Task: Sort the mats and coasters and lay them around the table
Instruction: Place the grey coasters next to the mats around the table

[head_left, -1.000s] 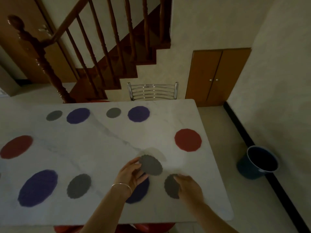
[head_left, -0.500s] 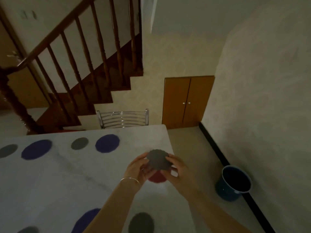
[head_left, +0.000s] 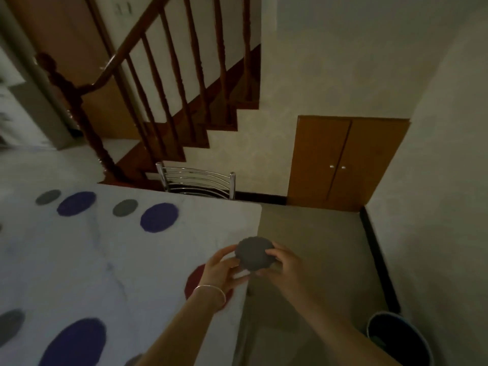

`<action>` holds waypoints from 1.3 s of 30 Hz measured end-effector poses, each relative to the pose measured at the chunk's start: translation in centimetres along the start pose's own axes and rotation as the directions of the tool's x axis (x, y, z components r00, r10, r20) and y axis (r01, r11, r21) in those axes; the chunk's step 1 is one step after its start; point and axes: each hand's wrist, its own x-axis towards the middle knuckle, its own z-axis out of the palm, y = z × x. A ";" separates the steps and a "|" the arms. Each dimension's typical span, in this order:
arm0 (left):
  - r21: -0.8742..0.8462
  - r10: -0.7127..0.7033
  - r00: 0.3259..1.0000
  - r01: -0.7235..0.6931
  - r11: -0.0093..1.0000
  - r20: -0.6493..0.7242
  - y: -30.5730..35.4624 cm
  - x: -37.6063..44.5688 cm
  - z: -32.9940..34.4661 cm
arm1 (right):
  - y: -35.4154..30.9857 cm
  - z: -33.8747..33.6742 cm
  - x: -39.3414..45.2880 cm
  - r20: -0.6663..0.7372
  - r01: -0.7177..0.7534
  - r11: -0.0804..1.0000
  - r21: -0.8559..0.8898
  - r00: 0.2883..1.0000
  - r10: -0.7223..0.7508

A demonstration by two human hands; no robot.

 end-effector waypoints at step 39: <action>0.986 0.457 0.876 0.109 0.128 -0.156 -1.5 22.3 -8.1 | 10.9 14.1 21.5 0.461 0.262 0.915 -0.307 0.882 -0.097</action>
